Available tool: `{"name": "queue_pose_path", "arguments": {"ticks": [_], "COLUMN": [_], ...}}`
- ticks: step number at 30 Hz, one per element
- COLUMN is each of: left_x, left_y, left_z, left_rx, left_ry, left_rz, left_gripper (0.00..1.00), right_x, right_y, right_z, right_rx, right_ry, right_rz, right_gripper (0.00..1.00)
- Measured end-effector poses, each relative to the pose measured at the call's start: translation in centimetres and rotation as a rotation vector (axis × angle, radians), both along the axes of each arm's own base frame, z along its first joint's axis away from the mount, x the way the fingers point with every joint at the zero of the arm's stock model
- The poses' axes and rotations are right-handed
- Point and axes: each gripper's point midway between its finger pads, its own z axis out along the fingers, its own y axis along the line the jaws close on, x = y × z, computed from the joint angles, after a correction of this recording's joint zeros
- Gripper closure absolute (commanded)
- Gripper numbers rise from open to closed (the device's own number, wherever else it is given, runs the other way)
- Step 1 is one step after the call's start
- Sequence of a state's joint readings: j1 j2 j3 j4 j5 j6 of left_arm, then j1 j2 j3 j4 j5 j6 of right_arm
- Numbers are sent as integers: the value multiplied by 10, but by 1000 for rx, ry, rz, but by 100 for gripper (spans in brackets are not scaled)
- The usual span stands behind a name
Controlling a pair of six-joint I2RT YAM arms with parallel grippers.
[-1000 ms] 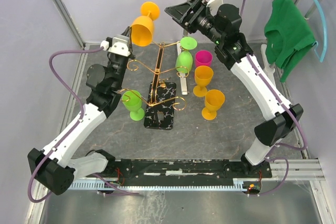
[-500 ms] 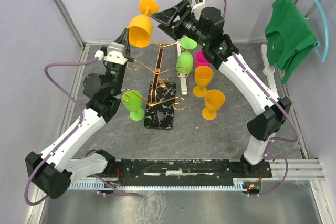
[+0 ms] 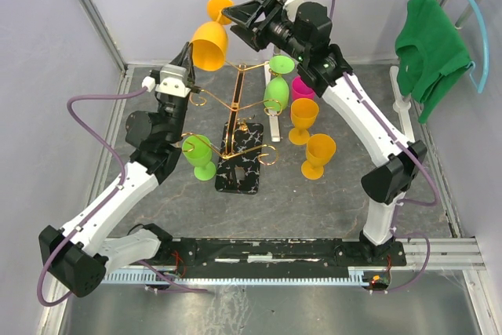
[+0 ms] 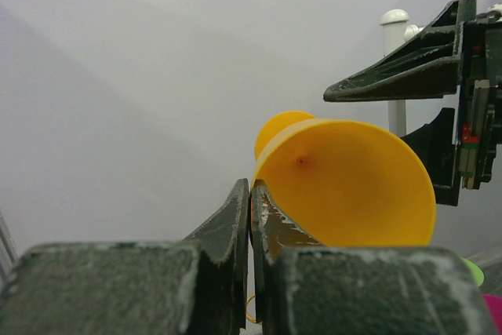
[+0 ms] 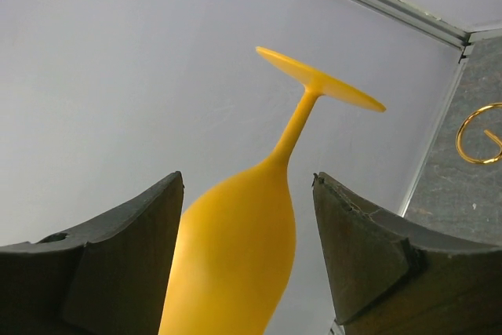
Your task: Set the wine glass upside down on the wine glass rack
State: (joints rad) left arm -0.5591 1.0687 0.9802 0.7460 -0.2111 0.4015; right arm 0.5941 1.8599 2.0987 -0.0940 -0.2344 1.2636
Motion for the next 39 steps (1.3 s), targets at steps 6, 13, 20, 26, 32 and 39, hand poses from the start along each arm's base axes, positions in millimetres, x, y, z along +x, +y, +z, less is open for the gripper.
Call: {"name": "queue_pose_path", "arguments": {"ticks": [6,13,20,26,32,39], "left_x": [1,4,6,7,5,7], "left_y": [-1,-2,-6,-4,-2,-5], "left_z": [-2,-4,-12,-14,-12,-25], "left_rx": [-2,-26,-46,-69,-80,-68], "left_ry": [-2,9,20,20,9,36], "left_rz": [0,-11,-30,-24,-24,-30], "left_gripper": [97,97,97,97,93,74], "right_x": [11,18,14,15,20,26], "right_y": [14,26,36,37,34,29], "right_z": [-18,-32,-26,-24,-23,-22], "right_rx": [1,2,24,43,53,39], "right_ry": [53,98,96,103,108,76], "right_rz": [9,14,31,26,-3,-34], "right_gripper": [26,28,40,60,81,94]}}
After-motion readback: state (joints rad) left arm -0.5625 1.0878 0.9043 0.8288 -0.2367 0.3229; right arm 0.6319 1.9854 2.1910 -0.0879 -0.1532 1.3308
